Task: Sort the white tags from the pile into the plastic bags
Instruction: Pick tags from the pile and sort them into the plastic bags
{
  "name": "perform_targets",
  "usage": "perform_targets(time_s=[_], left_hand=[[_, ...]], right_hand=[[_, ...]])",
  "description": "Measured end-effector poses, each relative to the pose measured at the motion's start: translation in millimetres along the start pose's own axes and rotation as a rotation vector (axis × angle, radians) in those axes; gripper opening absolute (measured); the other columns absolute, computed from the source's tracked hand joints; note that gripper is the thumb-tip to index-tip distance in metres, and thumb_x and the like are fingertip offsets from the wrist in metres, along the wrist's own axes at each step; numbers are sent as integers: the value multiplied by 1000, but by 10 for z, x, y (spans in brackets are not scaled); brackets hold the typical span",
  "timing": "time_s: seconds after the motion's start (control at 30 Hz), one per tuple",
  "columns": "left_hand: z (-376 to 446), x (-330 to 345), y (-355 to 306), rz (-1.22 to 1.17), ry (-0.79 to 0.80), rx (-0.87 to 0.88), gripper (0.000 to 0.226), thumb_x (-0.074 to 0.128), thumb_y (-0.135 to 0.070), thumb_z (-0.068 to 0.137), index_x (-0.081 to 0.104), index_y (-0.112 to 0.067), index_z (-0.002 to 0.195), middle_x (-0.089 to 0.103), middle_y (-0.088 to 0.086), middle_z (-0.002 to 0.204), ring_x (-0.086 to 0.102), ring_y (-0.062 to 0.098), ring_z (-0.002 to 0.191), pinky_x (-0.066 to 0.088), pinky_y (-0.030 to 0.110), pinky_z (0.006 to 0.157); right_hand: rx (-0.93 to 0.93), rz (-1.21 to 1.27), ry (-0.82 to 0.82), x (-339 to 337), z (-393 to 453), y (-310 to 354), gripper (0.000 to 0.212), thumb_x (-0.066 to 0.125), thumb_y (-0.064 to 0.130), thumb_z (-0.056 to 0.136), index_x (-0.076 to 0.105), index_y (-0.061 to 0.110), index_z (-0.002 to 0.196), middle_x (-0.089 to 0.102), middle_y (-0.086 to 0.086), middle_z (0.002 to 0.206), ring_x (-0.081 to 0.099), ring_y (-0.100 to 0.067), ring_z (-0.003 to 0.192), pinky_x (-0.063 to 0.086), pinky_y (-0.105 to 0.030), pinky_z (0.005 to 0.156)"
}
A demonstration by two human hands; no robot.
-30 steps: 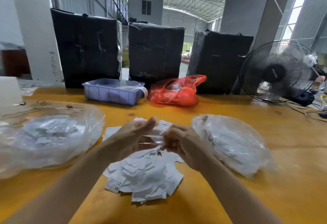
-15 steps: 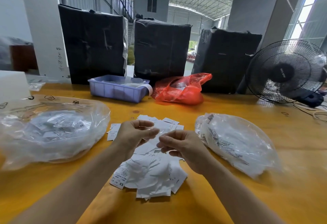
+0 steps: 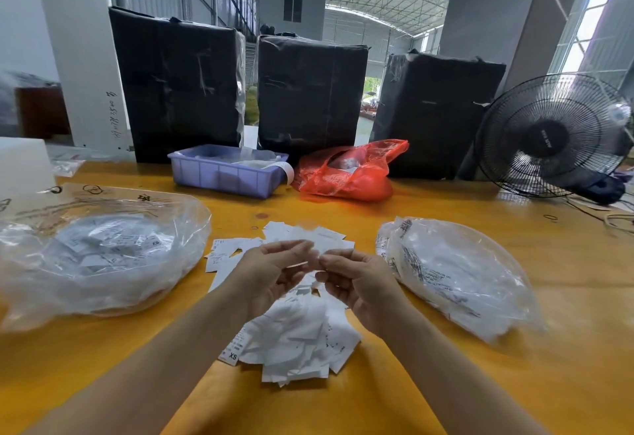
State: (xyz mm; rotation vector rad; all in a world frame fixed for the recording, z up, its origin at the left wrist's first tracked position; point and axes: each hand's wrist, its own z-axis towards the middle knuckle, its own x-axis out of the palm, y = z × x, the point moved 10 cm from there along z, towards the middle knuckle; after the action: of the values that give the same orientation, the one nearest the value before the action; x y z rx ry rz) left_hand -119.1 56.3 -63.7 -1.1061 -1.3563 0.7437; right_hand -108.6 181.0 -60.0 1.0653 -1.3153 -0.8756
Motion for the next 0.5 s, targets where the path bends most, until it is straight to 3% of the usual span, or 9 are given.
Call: perform_targets(time_s=[0.1, 0.2, 0.27, 0.33, 0.43, 0.5], left_hand=[[14, -12, -49, -130, -47, 50, 13, 63, -13, 85, 68, -6, 94, 75, 6, 86, 72, 13, 73, 52, 21, 69], [12, -30, -76, -168, -68, 88, 10, 62, -10, 85, 69, -4, 90, 75, 7, 81, 72, 13, 70, 53, 19, 59], [-4, -57, -105, -115, -91, 113, 12, 67, -11, 78, 69, -4, 87, 75, 7, 79, 71, 13, 68, 53, 19, 59], [-10, -84, -135, -63, -106, 133, 21, 72, -14, 68, 69, -2, 85, 75, 8, 78, 71, 13, 65, 52, 17, 55], [-4, -118, -140, -8, -117, 131, 17, 73, -12, 71, 69, -2, 84, 75, 9, 78, 71, 13, 65, 52, 15, 52], [-2, -140, -132, 22, -132, 128, 11, 73, -10, 73, 69, -5, 82, 75, 8, 76, 71, 14, 65, 52, 14, 52]], right_hand=[[-25, -139, 70, 93, -26, -12, 13, 66, 1, 83, 66, 10, 73, 73, -11, 77, 66, -15, 60, 49, -20, 57], [-77, -335, 163, 229, -74, -6, 15, 68, 3, 82, 66, 13, 70, 73, -11, 80, 66, -15, 65, 48, -20, 60], [-125, -484, 170, 249, -76, 12, 10, 67, 1, 82, 64, 10, 80, 73, -13, 82, 66, -15, 66, 49, -20, 58], [-241, -719, 55, 142, -35, 94, 11, 65, 3, 84, 61, 9, 91, 71, -13, 87, 65, -16, 71, 52, -23, 62], [-448, -1223, -131, -15, -3, 234, 22, 58, 15, 91, 60, 13, 113, 66, -3, 106, 60, -13, 94, 46, -22, 81], [-467, -1377, -123, -80, 51, 184, 37, 54, 24, 94, 52, 16, 130, 57, -1, 128, 48, -13, 119, 36, -22, 97]])
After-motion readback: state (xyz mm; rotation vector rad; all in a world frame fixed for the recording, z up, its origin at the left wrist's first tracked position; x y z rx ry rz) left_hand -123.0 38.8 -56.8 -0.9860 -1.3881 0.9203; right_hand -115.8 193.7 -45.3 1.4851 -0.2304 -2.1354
